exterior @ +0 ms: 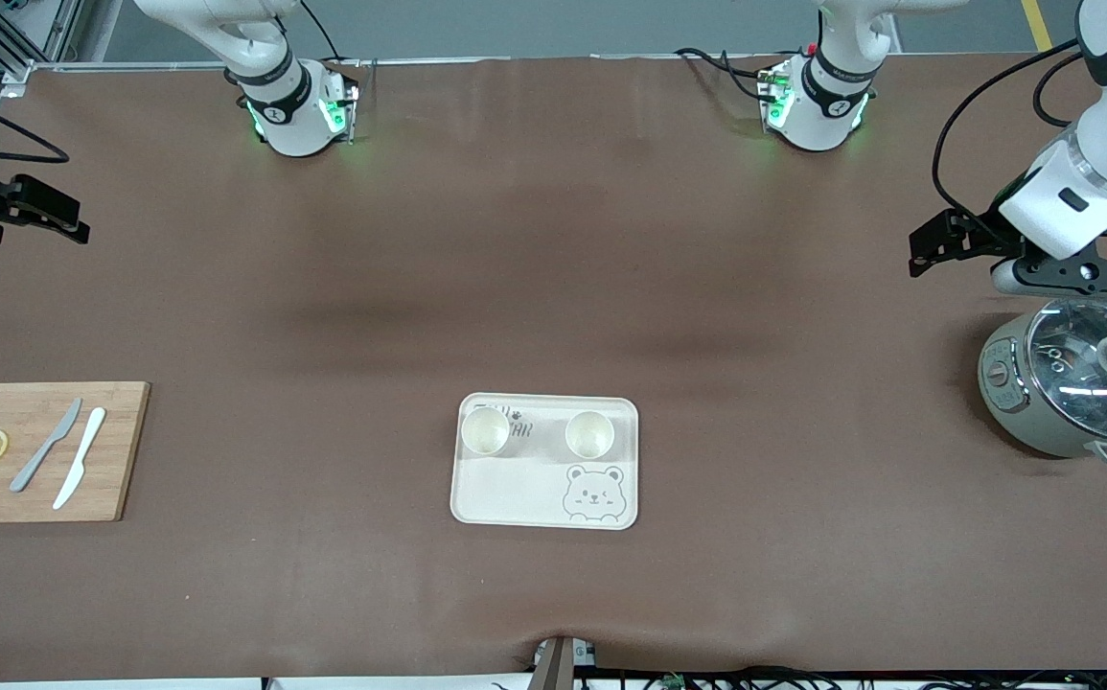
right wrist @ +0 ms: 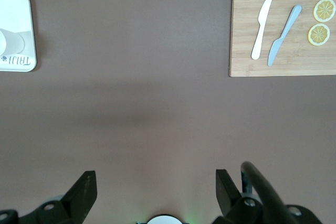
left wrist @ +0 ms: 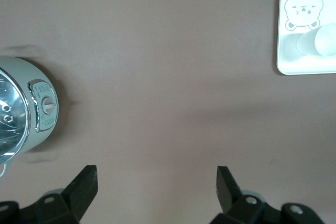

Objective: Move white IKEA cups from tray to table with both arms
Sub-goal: 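Move the left gripper over the white cup on the bear tray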

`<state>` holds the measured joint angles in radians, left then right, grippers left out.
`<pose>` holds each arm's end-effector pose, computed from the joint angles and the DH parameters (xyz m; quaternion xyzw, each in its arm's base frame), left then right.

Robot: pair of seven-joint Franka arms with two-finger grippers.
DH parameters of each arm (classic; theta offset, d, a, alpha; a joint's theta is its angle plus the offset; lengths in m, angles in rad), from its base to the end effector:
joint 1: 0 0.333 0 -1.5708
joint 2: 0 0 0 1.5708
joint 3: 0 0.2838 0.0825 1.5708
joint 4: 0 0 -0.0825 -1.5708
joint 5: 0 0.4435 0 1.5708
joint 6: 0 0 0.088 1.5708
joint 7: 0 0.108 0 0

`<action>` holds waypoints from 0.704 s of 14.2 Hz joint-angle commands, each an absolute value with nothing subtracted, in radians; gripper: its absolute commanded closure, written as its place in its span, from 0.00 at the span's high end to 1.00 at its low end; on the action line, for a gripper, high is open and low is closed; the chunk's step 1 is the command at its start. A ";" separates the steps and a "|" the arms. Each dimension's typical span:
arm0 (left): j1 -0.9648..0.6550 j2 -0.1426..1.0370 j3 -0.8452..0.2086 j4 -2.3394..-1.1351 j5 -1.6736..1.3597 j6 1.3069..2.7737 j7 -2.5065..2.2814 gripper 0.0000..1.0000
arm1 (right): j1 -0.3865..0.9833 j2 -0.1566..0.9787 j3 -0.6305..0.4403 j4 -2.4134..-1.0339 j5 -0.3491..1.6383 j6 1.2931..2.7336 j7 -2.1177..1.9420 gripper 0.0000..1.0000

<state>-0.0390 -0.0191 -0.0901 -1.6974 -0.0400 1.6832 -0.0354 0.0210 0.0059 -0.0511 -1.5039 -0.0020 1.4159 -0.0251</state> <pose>0.6097 -0.0834 0.5452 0.9988 -0.0446 0.0008 0.0191 0.5990 -0.0182 0.6099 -0.9989 0.0026 0.0469 0.0002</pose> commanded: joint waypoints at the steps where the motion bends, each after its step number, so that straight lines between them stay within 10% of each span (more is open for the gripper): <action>1: -0.035 -0.014 -0.092 -1.678 -0.044 1.667 -0.029 1.00 | 0.011 -0.002 -0.051 -1.508 0.015 1.408 -0.008 1.00; 10: -0.069 0.025 -0.159 -1.672 -0.071 1.746 -0.176 1.00 | 0.017 0.002 -0.051 -1.503 0.015 1.414 -0.006 1.00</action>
<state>-0.0636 0.0055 -0.1359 -1.6957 -0.0554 1.7363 -0.1016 0.0201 0.0064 -0.0527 -1.5042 -0.0018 1.4134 -0.0214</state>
